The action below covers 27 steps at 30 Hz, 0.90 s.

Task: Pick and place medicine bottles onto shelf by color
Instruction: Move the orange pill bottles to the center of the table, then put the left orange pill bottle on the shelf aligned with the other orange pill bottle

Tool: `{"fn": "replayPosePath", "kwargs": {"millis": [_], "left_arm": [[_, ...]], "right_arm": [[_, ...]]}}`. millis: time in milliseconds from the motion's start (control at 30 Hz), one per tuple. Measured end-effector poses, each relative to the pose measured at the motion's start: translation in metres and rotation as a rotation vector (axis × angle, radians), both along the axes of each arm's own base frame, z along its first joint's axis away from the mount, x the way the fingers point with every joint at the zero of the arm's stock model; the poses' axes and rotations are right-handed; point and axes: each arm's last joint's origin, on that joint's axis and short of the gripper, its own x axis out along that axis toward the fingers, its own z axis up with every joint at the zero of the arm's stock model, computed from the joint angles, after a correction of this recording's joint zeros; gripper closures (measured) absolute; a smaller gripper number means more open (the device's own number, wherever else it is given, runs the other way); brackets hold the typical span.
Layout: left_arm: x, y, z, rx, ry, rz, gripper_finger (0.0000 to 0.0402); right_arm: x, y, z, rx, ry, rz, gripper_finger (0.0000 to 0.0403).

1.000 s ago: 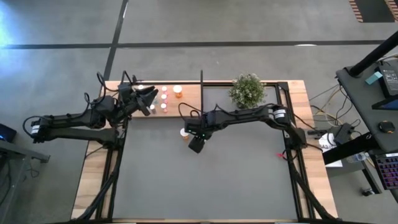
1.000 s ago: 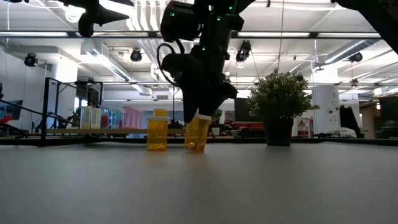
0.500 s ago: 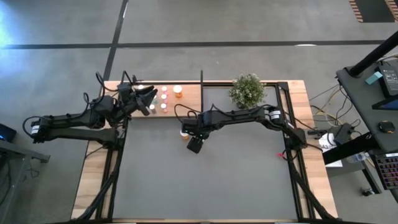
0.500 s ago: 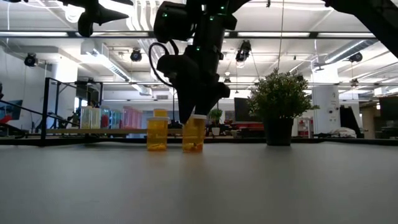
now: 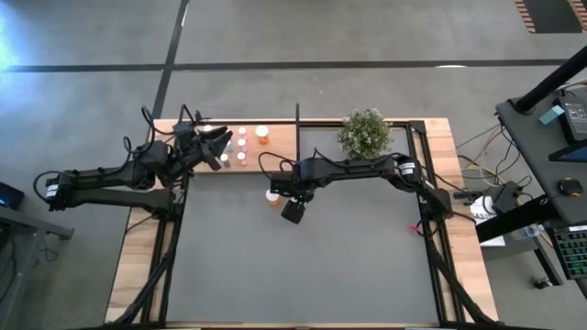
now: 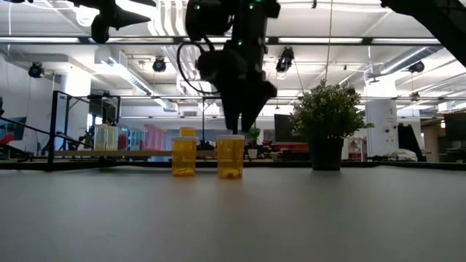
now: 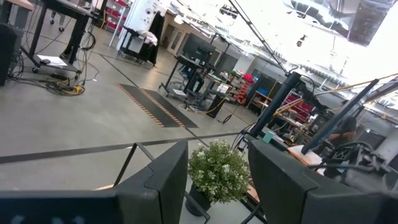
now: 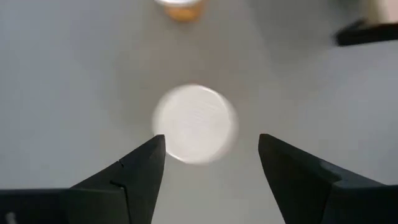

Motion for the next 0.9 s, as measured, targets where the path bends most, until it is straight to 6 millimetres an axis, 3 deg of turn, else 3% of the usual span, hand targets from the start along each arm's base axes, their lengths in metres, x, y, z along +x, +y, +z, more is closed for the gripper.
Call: {"fn": "replayPosePath", "kwargs": {"millis": [267,500,900], "left_arm": [[0.0,0.0,0.0,0.0,0.0,0.0,0.0248],[0.0,0.0,0.0,-0.001,0.002,0.0,0.0248],[0.001,0.0,-0.001,-0.001,0.004,-0.001,0.0248]], "right_arm": [[-0.019,0.012,0.044,-0.133,-0.033,0.051,0.0166],[-0.07,0.03,0.071,-0.258,-0.098,0.099,0.0168],[-0.169,0.052,0.049,-0.134,-0.591,-0.045,0.0172]]}}
